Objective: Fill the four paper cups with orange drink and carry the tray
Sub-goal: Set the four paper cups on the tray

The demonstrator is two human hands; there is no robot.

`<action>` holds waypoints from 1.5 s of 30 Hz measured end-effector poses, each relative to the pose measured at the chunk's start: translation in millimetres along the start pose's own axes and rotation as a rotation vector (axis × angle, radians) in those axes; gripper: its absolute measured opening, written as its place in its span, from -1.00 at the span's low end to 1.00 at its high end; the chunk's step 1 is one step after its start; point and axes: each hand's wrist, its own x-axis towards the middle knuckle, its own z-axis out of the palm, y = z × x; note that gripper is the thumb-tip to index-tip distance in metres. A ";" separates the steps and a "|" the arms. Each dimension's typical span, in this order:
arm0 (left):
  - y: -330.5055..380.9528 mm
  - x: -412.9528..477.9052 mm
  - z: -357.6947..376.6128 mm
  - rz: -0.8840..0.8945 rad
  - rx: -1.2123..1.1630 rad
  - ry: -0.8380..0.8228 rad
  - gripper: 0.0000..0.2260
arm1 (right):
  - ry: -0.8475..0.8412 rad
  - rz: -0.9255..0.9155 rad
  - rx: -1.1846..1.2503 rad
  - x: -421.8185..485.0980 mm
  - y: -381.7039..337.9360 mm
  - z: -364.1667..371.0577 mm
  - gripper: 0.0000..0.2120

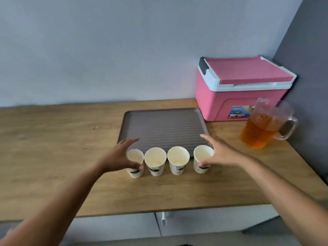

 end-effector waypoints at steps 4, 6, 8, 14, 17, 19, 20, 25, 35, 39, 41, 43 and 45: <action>-16.5 -0.9 14.7 -0.002 0.012 0.026 0.03 | 0.028 0.015 0.071 -0.4 10.6 15.3 0.25; -20.6 -0.7 22.0 -0.002 -0.006 0.054 0.00 | 0.072 0.029 0.103 0.5 16.9 22.7 0.21; -22.5 -1.1 25.8 0.009 -0.011 0.099 -0.07 | 0.106 0.035 0.121 -0.9 18.1 27.4 0.10; -30.8 -3.0 27.9 0.032 -0.014 0.144 -0.22 | 0.202 0.074 0.209 -3.2 20.7 42.1 -0.15; -35.4 -2.7 20.1 0.033 -0.050 0.149 -0.22 | 0.237 0.103 0.246 -4.0 15.6 40.4 -0.20; -38.5 -1.1 12.4 0.023 -0.082 0.151 -0.24 | 0.263 0.120 0.266 -2.1 10.3 37.4 -0.23; -40.4 0.6 8.8 0.023 -0.098 0.155 -0.26 | 0.281 0.123 0.272 -1.1 6.5 35.9 -0.24; -44.9 19.0 -6.3 0.050 -0.145 0.206 -0.29 | 0.410 0.135 0.289 9.3 -14.5 27.2 -0.23; -16.8 108.1 -16.6 0.058 -0.175 0.286 -0.22 | 0.437 0.144 0.296 99.6 -51.9 17.0 -0.21; -2.3 146.2 -14.3 0.020 -0.226 0.329 -0.19 | 0.429 0.136 0.256 145.0 -59.1 15.4 -0.20; 0.6 167.3 -15.5 0.004 -0.235 0.335 -0.21 | 0.414 0.152 0.214 164.0 -59.6 10.7 -0.22; 2.2 184.9 -17.3 -0.013 -0.233 0.335 -0.23 | 0.458 0.133 0.134 178.1 -60.1 4.7 -0.28; 4.2 201.8 -17.1 -0.028 -0.229 0.332 -0.24 | 0.476 0.120 0.092 192.3 -58.2 -1.9 -0.30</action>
